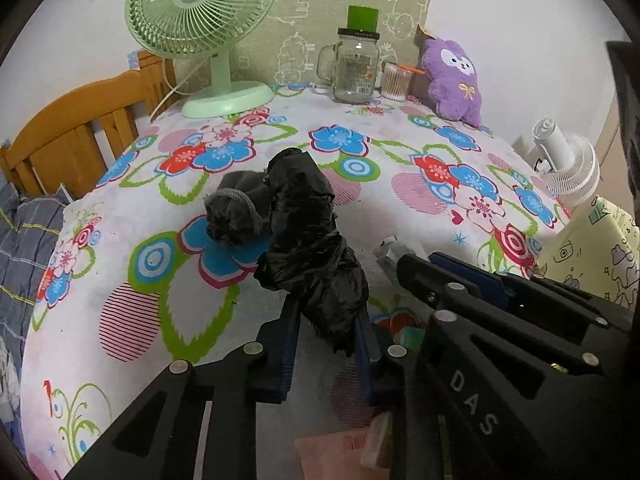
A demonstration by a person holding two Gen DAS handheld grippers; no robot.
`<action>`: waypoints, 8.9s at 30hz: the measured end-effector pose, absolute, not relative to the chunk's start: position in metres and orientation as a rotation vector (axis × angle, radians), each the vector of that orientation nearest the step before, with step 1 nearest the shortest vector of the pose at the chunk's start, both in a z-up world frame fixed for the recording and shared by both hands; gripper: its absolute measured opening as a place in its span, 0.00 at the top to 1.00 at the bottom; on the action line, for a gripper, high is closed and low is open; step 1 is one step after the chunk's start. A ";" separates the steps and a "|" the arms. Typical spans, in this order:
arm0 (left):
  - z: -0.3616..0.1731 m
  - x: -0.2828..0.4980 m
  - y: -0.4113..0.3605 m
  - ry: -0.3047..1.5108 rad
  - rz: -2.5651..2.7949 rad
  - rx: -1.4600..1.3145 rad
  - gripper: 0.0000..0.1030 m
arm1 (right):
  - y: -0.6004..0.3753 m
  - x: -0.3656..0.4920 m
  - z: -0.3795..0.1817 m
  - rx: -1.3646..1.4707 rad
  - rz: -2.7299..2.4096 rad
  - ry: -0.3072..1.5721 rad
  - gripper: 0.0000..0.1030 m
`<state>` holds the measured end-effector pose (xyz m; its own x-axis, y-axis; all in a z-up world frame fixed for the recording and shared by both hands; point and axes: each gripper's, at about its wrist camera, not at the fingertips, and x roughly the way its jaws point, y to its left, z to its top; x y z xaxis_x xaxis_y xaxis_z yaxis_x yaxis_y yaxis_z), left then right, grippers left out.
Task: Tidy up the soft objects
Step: 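Grasp the black umbrella with the left tool while the right tool lifts the white roll, then carry the umbrella and white roll together toward the yellow-green fabric box, then lower the umbrella and roll into the fabric box and open both tools, then move both tools back toward the packs lying on the bed, then grasp the green tissue pack with the left tool while the right tool grasps the yellow cartoon snack bag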
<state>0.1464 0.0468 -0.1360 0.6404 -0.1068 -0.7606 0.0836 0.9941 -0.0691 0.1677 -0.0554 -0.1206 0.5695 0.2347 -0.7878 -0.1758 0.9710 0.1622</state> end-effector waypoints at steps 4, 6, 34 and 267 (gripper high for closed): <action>-0.128 0.141 0.046 0.850 -0.101 -0.026 0.77 | -0.057 0.161 -0.111 0.069 0.244 0.911 0.83; -0.123 0.137 0.045 0.837 -0.099 -0.024 0.77 | -0.058 0.158 -0.105 0.070 0.245 0.899 0.83; -0.056 0.069 0.025 0.683 -0.099 -0.015 0.77 | -0.079 0.088 -0.029 0.084 0.259 0.742 0.83; -0.097 0.053 0.017 0.738 -0.170 0.094 0.05 | -0.089 0.044 -0.058 0.041 0.167 0.766 0.21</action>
<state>0.0530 0.0169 -0.0975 0.7270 -0.1214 -0.6758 0.1875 0.9819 0.0254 0.0440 -0.0895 -0.0579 0.7079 0.1652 -0.6868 -0.1354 0.9860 0.0976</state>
